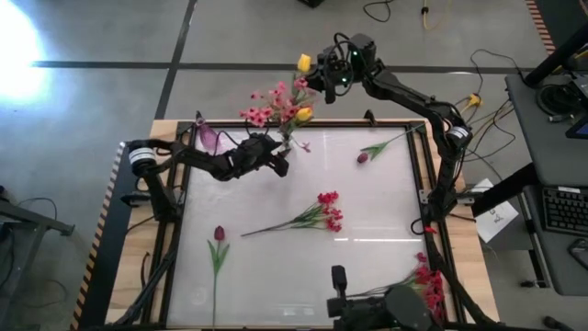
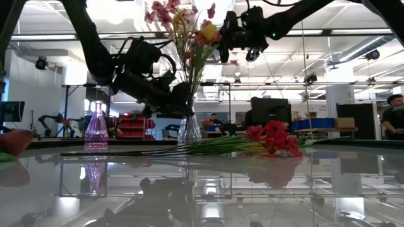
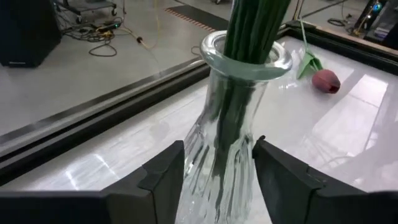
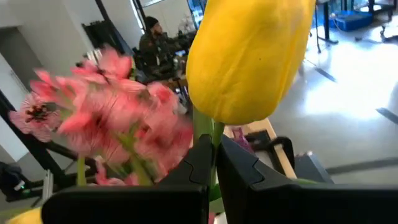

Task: Sort flowers into vase by color
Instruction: Put the yellow tulip into the transparent vase

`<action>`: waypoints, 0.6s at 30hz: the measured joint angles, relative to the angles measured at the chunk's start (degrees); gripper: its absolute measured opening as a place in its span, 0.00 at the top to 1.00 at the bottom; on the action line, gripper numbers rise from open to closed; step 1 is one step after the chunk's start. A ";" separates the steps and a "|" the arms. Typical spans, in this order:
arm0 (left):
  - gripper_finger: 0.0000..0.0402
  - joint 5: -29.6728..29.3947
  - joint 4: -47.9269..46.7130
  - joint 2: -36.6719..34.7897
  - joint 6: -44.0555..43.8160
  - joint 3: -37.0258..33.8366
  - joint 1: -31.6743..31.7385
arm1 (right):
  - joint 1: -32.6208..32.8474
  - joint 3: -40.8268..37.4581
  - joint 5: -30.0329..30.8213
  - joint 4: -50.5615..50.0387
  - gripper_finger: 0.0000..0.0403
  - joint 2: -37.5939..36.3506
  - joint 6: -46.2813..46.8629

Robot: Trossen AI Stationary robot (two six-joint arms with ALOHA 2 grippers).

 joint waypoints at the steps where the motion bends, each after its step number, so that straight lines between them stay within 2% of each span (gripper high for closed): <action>1: 0.58 0.02 0.02 0.08 0.02 0.10 0.00 | 0.00 -0.15 -0.01 -0.61 0.97 0.00 -0.47; 13: 0.62 0.21 0.15 0.49 1.55 0.67 0.44 | 2.56 -0.61 0.45 -9.03 0.97 0.00 -12.99; 18: 0.64 0.23 -0.04 0.51 2.57 1.35 0.50 | 3.73 -1.29 3.39 -13.21 0.97 0.00 -18.52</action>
